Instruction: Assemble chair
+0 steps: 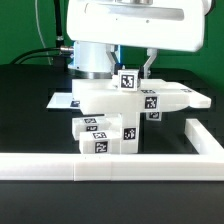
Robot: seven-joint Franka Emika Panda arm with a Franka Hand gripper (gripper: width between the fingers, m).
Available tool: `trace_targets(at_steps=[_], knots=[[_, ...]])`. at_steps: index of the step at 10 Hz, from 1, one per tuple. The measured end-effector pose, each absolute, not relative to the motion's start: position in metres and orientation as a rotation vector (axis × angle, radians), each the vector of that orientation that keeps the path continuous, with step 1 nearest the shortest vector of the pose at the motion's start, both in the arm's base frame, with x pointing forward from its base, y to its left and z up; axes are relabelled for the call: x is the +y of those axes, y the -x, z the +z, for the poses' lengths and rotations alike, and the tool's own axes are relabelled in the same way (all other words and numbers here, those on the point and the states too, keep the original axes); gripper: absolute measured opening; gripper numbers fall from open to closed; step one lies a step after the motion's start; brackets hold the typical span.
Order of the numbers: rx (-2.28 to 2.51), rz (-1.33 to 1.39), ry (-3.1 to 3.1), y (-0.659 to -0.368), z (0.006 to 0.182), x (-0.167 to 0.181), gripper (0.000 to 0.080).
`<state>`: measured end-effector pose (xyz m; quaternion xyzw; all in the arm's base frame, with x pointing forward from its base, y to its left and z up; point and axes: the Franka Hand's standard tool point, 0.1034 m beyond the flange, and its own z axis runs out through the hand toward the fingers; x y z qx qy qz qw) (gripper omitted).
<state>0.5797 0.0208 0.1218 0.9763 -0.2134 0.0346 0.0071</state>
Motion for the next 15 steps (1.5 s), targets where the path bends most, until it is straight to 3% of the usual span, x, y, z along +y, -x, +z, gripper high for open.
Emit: trace_targets(at_steps=[2,3,4,5,15], knots=[[-0.680,0.107,-3.052,-0.580,0.122,0.021,0.0281],[-0.607,0.102,-3.064,-0.580,0.122,0.021,0.0474],[-0.476,0.105,-3.085,-0.583,0.126,0.021,0.0595],[-0.381,0.113,-3.097,-0.586,0.128,0.022,0.0633],[1.000,0.056,-2.925,-0.586,0.129,0.032,0.0649]])
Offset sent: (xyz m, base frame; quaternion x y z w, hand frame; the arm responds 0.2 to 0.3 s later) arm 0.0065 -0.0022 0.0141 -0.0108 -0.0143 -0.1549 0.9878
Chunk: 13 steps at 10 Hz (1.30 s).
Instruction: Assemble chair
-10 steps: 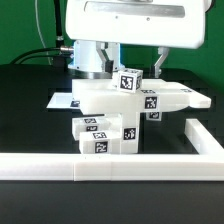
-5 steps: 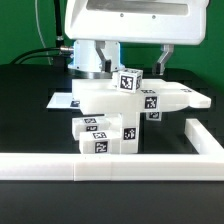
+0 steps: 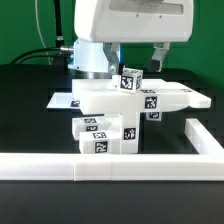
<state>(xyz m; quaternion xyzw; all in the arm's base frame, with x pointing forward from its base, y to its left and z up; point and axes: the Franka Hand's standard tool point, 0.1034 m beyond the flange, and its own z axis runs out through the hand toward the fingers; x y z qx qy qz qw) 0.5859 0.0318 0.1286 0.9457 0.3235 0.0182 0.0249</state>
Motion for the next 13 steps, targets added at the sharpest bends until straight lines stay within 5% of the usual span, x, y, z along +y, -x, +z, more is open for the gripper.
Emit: trace_targets(at_steps=[13], knots=[[2.317,-0.096,-1.889,-0.5884,0.1269,0.0268,0.0649]])
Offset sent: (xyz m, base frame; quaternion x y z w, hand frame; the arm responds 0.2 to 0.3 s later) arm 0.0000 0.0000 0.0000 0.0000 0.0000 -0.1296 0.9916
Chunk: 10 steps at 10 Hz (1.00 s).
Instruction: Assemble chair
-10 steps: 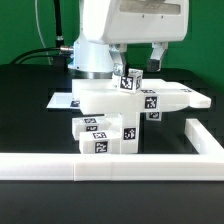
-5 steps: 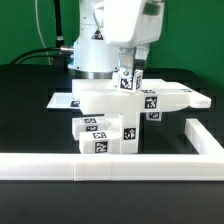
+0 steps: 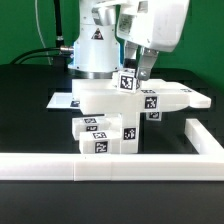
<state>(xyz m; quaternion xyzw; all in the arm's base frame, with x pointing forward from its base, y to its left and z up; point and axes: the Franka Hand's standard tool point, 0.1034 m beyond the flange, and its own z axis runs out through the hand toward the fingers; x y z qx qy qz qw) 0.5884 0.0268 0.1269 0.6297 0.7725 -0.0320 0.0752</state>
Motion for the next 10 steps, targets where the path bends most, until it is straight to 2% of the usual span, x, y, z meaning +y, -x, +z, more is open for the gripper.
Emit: trace_targets(at_steps=[8,9,10], knots=[[2.668,-0.199,-1.322,-0.587,0.126,0.019,0.0649],[2.680,-0.211,-1.287,-0.587,0.126,0.017,0.0555],[2.677,-0.214,-1.298,-0.587,0.126,0.016,0.0555]])
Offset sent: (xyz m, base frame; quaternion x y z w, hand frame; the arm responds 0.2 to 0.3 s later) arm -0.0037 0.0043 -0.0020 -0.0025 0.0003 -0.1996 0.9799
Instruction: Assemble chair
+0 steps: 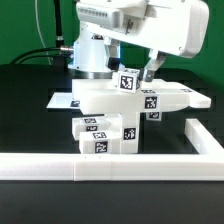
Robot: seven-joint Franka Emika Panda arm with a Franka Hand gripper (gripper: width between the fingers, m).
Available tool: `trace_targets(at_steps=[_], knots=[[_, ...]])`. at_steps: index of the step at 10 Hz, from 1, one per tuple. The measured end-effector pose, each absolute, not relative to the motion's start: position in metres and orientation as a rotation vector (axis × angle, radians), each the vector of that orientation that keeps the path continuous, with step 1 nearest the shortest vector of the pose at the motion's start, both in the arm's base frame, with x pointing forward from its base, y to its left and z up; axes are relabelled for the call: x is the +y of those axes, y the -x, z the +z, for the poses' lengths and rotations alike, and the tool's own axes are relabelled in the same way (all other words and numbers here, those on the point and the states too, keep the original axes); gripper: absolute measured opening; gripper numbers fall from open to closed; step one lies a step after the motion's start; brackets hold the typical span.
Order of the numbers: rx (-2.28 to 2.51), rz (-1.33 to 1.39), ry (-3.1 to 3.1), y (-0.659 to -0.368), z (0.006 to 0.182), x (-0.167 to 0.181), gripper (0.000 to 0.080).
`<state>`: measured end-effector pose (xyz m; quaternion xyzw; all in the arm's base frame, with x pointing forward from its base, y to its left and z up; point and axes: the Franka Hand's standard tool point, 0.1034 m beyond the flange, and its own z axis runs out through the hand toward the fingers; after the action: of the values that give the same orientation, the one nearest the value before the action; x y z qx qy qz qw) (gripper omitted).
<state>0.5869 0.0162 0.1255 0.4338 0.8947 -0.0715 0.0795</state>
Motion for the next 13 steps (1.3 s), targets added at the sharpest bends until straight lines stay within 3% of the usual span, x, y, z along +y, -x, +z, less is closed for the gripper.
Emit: trace_targets(at_steps=[1,2,5,13], knots=[[2.676,-0.216,-1.301,-0.5867,0.1255,0.0152,0.0376],[2.673,-0.215,-1.305,-0.5868,0.1255,0.0152,0.0281],[2.645,-0.211,-1.356,-0.5868,0.1255,0.0144,0.0281],[1.959,-0.156,-2.199,-0.5869,0.1256,0.0064,0.0282]])
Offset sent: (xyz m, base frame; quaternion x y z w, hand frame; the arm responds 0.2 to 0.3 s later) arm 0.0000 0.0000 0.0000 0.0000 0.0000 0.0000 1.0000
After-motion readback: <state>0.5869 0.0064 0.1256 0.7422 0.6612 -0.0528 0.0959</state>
